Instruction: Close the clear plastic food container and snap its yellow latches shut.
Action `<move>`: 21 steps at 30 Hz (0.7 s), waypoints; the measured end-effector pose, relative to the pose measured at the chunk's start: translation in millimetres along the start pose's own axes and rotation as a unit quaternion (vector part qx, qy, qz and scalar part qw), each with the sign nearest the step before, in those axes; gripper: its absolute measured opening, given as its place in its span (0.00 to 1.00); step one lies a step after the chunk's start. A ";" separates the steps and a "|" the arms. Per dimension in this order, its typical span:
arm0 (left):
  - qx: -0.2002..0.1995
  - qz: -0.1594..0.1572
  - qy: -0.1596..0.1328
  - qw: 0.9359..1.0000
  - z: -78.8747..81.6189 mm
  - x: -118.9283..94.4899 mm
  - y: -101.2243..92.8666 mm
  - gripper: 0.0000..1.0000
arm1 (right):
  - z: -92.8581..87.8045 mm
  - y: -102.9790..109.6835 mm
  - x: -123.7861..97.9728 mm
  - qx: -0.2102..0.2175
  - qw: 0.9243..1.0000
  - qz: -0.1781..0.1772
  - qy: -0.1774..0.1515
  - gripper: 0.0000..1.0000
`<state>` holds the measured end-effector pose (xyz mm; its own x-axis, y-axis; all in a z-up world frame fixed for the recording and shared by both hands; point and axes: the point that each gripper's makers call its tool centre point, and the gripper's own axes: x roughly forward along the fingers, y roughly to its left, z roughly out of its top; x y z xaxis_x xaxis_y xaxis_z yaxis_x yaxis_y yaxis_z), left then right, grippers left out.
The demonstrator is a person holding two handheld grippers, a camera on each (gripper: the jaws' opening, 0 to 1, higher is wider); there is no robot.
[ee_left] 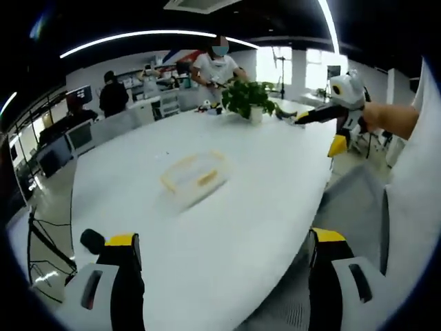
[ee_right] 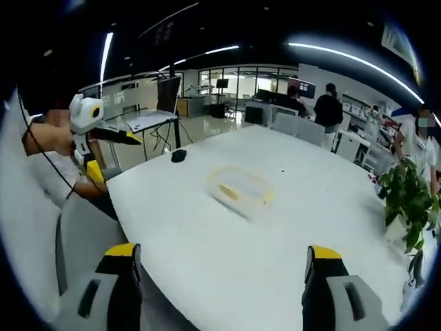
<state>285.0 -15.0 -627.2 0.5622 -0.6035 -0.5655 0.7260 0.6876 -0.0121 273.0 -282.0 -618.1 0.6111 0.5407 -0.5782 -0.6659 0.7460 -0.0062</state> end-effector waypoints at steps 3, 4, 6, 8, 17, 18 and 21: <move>-0.002 0.009 0.005 1.000 -10.4 -9.4 -5.2 0.99 | -5.8 3.3 -17.7 -0.003 1.000 -0.012 0.004 0.99; -0.004 0.011 0.003 1.000 -11.3 -11.6 -5.1 0.99 | -6.6 3.0 -20.7 -0.007 1.000 -0.018 0.007 0.99; -0.012 0.013 -0.001 1.000 -11.7 -13.8 -3.5 0.99 | -4.9 1.1 -22.7 0.001 1.000 -0.025 0.001 0.99; -0.015 0.016 -0.002 1.000 -12.0 -15.3 -0.9 0.99 | -6.7 -1.8 -21.2 0.004 0.999 -0.033 0.002 0.99; -0.005 0.013 0.002 1.000 -16.2 -20.2 1.9 0.99 | -12.4 1.1 -18.7 0.009 0.999 -0.041 0.009 0.99; -0.001 0.015 0.002 1.000 -16.2 -20.8 2.8 0.99 | -11.7 0.6 -18.9 0.009 0.999 -0.042 0.007 0.99; -0.005 0.014 0.000 1.000 -15.6 -21.0 2.8 0.99 | -9.2 1.2 -19.8 0.009 0.999 -0.043 0.005 0.99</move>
<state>269.1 6.0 -628.2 0.5826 -0.5841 -0.5652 0.7062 0.7080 -0.0037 256.1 -295.4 -614.1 0.6611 0.4704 -0.5846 -0.6032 0.7965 -0.0411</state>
